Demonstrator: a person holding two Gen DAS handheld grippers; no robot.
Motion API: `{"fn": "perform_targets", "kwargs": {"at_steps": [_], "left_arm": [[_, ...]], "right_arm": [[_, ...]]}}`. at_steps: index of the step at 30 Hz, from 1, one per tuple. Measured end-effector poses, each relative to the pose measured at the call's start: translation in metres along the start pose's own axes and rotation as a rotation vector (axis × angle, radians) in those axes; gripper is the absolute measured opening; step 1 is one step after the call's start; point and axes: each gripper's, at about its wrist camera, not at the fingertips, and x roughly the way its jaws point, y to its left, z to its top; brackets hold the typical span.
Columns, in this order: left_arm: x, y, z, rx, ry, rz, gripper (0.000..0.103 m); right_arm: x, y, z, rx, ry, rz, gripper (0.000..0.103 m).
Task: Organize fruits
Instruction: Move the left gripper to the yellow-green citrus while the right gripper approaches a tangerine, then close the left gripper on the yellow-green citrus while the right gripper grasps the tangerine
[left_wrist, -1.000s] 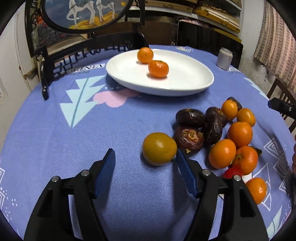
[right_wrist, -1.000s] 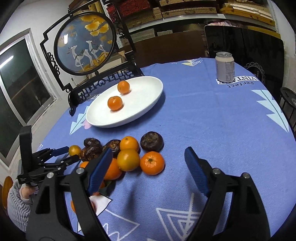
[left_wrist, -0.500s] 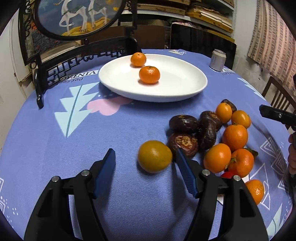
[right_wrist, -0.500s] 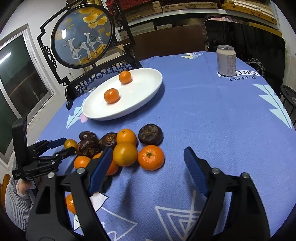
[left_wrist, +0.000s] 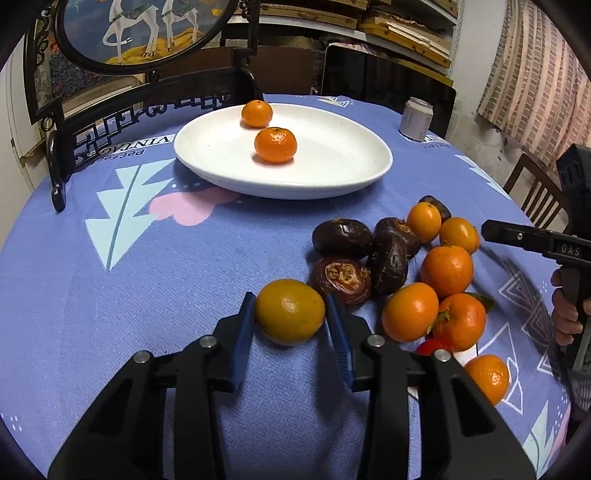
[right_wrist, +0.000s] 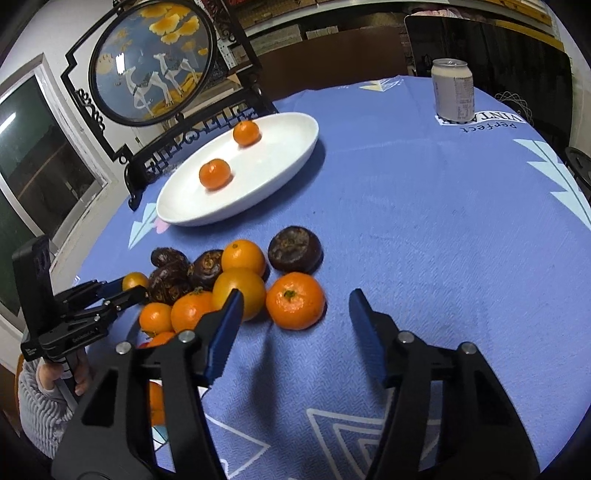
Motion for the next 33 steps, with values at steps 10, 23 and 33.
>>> {"fn": "perform_targets", "kwargs": {"at_steps": [10, 23, 33], "left_arm": [[0.004, 0.015, 0.001, -0.058, 0.02, -0.012, 0.05], [-0.008, 0.03, -0.005, -0.056, 0.012, 0.084, 0.039], [-0.006, 0.026, -0.005, -0.034, 0.013, 0.096, 0.039]], "right_arm": [[0.001, -0.002, 0.0, 0.009, 0.007, -0.009, 0.061], [0.007, 0.001, -0.002, -0.027, 0.028, -0.039, 0.061], [0.022, 0.01, -0.006, -0.102, 0.034, -0.101, 0.054]]}}
